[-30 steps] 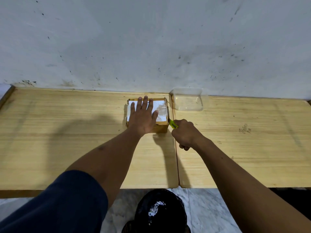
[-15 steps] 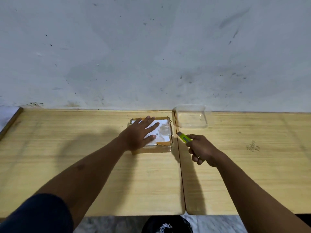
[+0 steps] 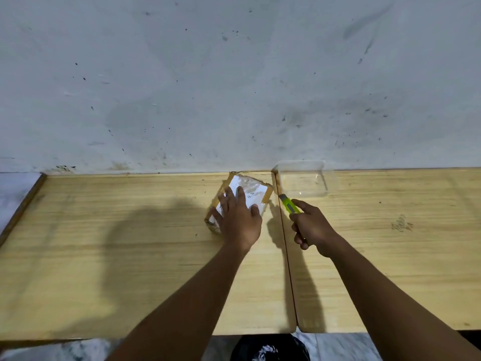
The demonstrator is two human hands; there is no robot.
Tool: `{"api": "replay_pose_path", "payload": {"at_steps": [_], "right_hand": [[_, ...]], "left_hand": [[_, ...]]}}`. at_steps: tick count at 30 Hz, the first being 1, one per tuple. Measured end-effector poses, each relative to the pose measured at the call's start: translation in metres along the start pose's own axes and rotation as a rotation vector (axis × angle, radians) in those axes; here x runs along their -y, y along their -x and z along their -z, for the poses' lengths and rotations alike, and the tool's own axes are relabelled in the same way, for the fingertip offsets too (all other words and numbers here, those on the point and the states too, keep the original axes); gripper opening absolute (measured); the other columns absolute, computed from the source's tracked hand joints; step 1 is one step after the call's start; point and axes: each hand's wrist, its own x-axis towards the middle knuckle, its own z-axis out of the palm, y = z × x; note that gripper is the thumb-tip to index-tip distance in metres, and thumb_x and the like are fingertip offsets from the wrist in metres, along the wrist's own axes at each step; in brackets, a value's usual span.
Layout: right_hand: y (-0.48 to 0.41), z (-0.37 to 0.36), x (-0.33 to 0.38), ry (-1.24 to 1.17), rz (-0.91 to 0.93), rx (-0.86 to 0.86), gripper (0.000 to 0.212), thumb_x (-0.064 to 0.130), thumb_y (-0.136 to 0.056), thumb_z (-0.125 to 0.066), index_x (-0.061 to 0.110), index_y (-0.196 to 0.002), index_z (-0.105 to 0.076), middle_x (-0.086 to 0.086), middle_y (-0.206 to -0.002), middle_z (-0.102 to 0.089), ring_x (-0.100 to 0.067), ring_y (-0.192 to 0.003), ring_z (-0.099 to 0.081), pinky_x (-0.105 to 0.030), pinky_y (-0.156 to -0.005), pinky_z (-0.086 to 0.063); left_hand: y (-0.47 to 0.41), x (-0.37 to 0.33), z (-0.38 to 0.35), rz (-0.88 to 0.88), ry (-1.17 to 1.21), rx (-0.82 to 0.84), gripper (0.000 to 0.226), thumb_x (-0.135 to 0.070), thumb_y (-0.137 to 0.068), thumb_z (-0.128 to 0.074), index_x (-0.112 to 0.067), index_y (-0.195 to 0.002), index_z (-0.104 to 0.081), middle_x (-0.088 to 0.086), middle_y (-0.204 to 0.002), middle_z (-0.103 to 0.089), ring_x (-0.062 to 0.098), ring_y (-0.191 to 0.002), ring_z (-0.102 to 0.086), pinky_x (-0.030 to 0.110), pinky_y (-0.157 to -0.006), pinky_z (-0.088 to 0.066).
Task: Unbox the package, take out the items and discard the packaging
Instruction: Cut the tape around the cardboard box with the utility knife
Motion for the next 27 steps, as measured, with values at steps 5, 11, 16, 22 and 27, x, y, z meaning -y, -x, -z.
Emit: {"api": "replay_pose_path", "payload": {"at_steps": [5,11,16,22,27], "right_hand": [[0.009,-0.006,-0.005,-0.054,0.019,0.024,0.057,0.008,-0.094,-0.041,0.04,-0.142,-0.043,-0.008,-0.064,-0.048,-0.021,-0.039,-0.045,-0.023,-0.038,-0.035],[0.014,-0.017,-0.009,-0.114,0.035,0.062,0.056,0.009,-0.097,-0.042,0.041,-0.143,-0.043,-0.008,-0.066,-0.048,-0.019,-0.037,-0.044,-0.021,-0.037,-0.034],[0.012,-0.023,-0.005,-0.129,0.035,0.061,0.056,0.009,-0.098,-0.04,0.042,-0.143,-0.042,-0.008,-0.068,-0.047,-0.019,-0.037,-0.042,-0.021,-0.036,-0.031],[0.003,-0.02,0.006,-0.065,0.05,0.082,0.058,0.009,-0.098,-0.039,0.04,-0.147,-0.038,-0.008,-0.066,-0.045,-0.019,-0.037,-0.04,-0.021,-0.037,-0.03],[-0.002,-0.017,0.014,0.047,0.054,0.08,0.06,0.01,-0.095,-0.04,0.037,-0.149,-0.037,-0.005,-0.061,-0.043,-0.018,-0.036,-0.039,-0.022,-0.038,-0.031]], "left_hand": [[-0.032,0.036,0.014,-0.513,-0.171,0.003,0.06,-0.042,-0.095,-0.032,-0.01,-0.146,-0.043,0.02,-0.153,-0.038,0.039,-0.144,-0.03,0.055,-0.114,-0.03],[-0.038,0.045,0.007,-0.585,-0.199,0.005,0.057,-0.042,-0.099,-0.033,-0.013,-0.147,-0.042,0.019,-0.154,-0.037,0.037,-0.145,-0.029,0.054,-0.114,-0.031],[-0.023,0.02,-0.002,-0.379,-0.155,0.007,0.067,-0.048,-0.095,-0.014,-0.016,-0.15,-0.036,0.016,-0.159,-0.026,0.036,-0.149,-0.016,0.051,-0.12,-0.018],[-0.028,0.026,-0.002,-0.403,-0.162,0.035,0.072,-0.054,-0.093,-0.012,-0.017,-0.151,-0.032,0.017,-0.16,-0.023,0.037,-0.15,-0.012,0.052,-0.12,-0.017],[-0.027,0.03,-0.001,-0.408,-0.191,0.032,0.073,-0.057,-0.094,-0.011,-0.017,-0.153,-0.027,0.017,-0.162,-0.015,0.037,-0.15,-0.006,0.05,-0.12,-0.015]]}}
